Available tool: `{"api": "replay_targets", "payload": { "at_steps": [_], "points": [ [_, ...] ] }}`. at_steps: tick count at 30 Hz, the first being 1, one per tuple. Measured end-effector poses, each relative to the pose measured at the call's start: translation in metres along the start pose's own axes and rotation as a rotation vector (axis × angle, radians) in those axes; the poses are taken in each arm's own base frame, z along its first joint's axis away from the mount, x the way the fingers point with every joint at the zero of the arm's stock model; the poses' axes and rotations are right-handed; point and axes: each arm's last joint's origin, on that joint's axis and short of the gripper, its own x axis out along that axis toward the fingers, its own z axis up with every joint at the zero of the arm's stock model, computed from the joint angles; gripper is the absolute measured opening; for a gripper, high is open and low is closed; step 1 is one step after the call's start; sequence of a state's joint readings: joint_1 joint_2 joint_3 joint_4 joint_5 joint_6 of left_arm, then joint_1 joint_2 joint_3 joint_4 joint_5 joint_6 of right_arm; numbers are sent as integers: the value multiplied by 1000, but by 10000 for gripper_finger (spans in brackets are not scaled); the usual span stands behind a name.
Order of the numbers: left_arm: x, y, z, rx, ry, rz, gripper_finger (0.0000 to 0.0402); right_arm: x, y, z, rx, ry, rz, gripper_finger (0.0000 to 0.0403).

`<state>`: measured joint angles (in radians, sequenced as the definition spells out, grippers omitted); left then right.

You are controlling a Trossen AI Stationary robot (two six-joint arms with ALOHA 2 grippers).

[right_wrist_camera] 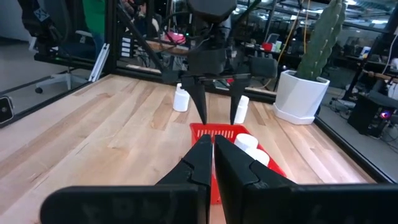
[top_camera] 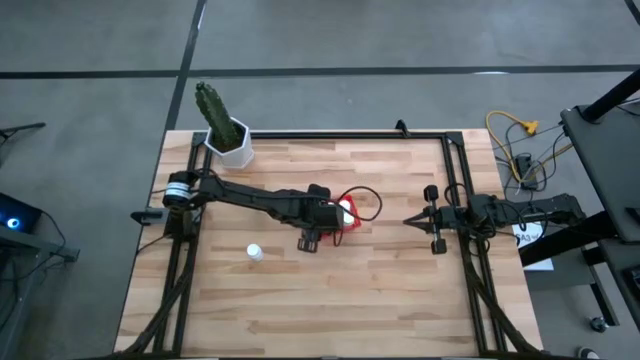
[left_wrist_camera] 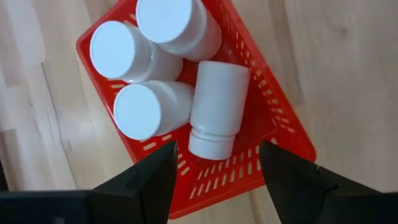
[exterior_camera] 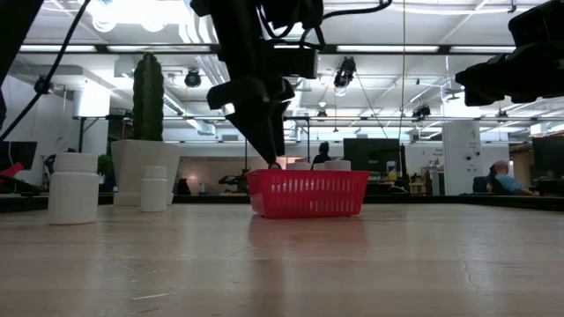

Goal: Pick and place pill bottles into a basket
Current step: Put the white pill bottle into the red bin

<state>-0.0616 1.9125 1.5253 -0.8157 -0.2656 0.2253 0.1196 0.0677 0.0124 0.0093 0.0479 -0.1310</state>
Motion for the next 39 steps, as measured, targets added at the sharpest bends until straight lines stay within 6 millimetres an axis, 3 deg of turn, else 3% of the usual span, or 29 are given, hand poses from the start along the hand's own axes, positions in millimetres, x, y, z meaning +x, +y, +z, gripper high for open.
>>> {"api": "replay_targets", "payload": {
  "at_steps": [13, 30, 39],
  "points": [
    [6, 18, -6, 3, 18, -15, 209, 0, 0, 0, 0, 1, 0, 9],
    [24, 12, -15, -6, 11, -59, 209, 0, 0, 0, 0, 1, 0, 9],
    [24, 14, -14, -10, -6, -53, 208, 0, 0, 0, 0, 1, 0, 9]
  ]
}}
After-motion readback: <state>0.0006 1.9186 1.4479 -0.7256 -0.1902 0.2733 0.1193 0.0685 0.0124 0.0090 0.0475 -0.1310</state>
